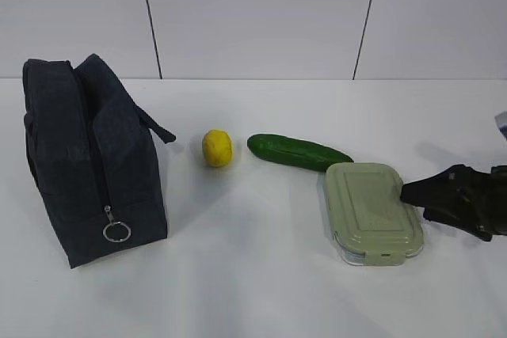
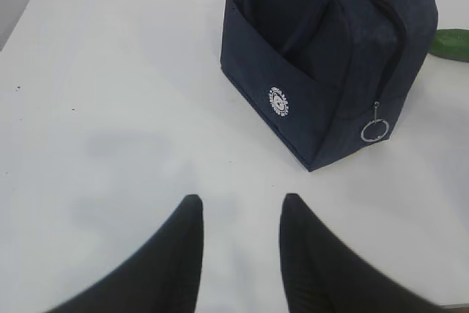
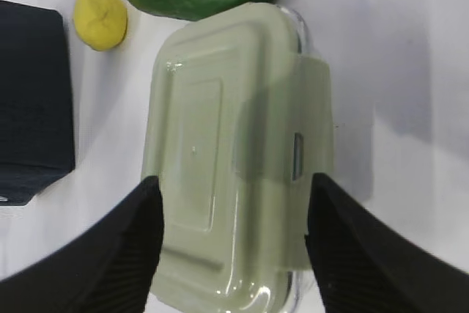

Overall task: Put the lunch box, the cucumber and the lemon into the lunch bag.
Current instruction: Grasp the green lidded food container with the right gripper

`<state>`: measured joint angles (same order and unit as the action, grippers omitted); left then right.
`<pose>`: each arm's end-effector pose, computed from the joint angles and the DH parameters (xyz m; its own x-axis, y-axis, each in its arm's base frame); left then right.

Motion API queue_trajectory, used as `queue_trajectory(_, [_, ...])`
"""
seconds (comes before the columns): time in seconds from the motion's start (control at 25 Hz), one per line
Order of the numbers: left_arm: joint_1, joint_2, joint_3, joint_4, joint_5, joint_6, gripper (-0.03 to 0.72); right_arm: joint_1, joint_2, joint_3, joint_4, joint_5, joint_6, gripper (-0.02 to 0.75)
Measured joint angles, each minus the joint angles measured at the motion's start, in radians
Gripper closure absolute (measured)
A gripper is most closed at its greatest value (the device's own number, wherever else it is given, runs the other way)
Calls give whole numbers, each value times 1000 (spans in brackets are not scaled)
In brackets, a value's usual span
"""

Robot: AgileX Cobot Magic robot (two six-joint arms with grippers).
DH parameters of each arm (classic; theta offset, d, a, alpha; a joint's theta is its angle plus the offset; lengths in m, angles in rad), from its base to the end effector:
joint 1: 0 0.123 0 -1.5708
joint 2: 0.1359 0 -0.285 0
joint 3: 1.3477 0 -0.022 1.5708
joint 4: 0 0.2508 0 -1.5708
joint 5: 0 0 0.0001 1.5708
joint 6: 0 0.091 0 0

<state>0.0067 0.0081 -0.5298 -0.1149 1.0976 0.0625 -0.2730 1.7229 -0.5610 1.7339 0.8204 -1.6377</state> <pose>-0.0088 -0.0094 0.2830 -0.4662 0.0068 -0.8846 0.0882 0.9953 -0.0389 0.2668 -0.0064 0.1368 -0.7861 0.3416 -0.5152 -0.1129 0.7401 0.6630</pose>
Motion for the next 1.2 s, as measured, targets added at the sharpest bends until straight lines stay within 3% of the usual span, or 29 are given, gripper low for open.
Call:
queue_trajectory(0.64, [0,0,0,0,0,0,447,0,93,-106,28,21,-68,251])
queue_trajectory(1.2, [0,0,0,0,0,0,447,0,200,-177,-58,33,-37,251])
